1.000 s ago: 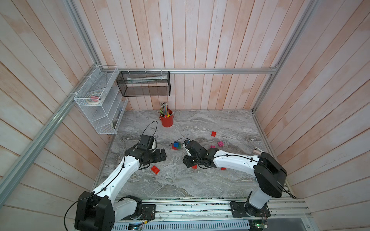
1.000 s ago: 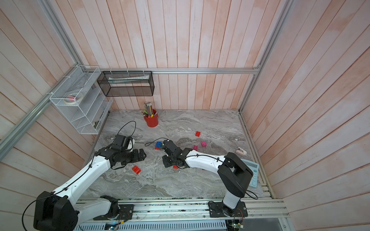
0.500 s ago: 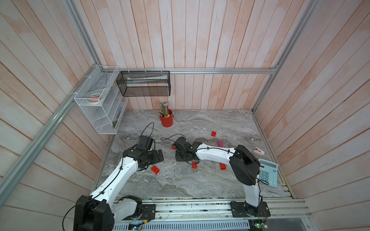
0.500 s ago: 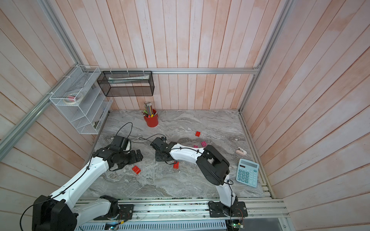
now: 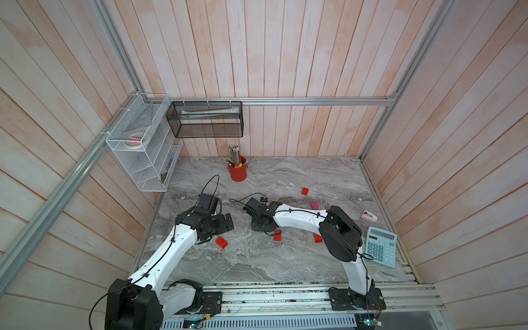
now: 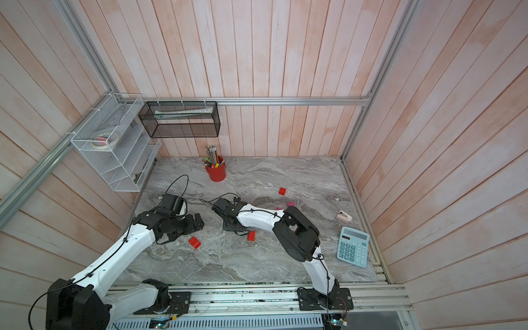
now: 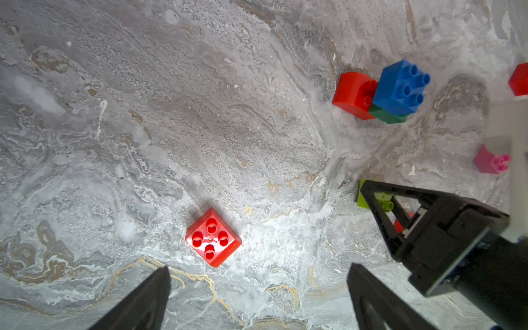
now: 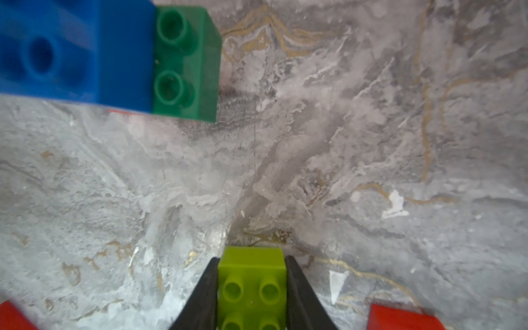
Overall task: Assemble the letter s with lego
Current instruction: Place the lego brick at the center of the board, then pick up the lego brick from the center of the board.
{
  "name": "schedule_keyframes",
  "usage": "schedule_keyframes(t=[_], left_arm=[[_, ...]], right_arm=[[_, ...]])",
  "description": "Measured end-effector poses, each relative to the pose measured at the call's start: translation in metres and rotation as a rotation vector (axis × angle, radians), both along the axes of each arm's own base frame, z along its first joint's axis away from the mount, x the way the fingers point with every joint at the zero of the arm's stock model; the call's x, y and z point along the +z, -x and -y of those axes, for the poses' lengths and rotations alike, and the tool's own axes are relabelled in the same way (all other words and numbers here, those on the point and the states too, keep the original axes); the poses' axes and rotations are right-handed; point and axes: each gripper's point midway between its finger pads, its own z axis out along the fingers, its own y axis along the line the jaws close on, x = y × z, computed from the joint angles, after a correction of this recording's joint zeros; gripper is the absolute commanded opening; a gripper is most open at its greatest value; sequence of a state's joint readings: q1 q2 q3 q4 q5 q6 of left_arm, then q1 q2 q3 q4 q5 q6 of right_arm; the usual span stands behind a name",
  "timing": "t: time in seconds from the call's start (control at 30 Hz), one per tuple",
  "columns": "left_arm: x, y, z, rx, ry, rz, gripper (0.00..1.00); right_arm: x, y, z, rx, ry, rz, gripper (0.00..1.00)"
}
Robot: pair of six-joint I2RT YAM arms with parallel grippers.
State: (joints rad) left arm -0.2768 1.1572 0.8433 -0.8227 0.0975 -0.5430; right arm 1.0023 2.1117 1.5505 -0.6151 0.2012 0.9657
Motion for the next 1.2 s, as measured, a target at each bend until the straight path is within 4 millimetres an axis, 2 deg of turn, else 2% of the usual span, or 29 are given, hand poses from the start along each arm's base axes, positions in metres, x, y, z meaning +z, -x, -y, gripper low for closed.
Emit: schedule_keyframes(t=[0.4,0.6,0.7,0.8,0.97,1.1,1.2], left_arm=[[0.001,-0.001,0.001,-0.002,0.007,0.006,1.0],[0.002,-0.003,0.004,-0.011,0.021,0.014,1.0],[0.003,-0.005,0.006,-0.019,0.031,0.022,1.0],[0.004,-0.005,0.008,-0.028,0.038,0.027,1.0],[0.005,-0.005,0.01,-0.046,0.047,0.03,1.0],[0.007,-0.007,0.011,-0.057,0.047,0.044,1.0],[0.01,-0.008,0.012,-0.066,0.051,0.059,1.0]], right_arm=[[-0.002,0.005,0.008,-0.026,0.053,-0.013,0.57],[0.016,-0.002,0.003,-0.028,0.044,0.018,0.61],[0.03,-0.003,0.009,0.004,0.045,0.044,0.62],[0.05,0.0,0.027,0.063,0.03,0.083,0.62],[0.082,-0.006,0.081,0.156,-0.024,0.127,0.62],[0.087,-0.012,0.111,0.292,-0.03,0.159,0.62],[0.084,-0.002,0.117,0.478,0.006,0.185,0.62]])
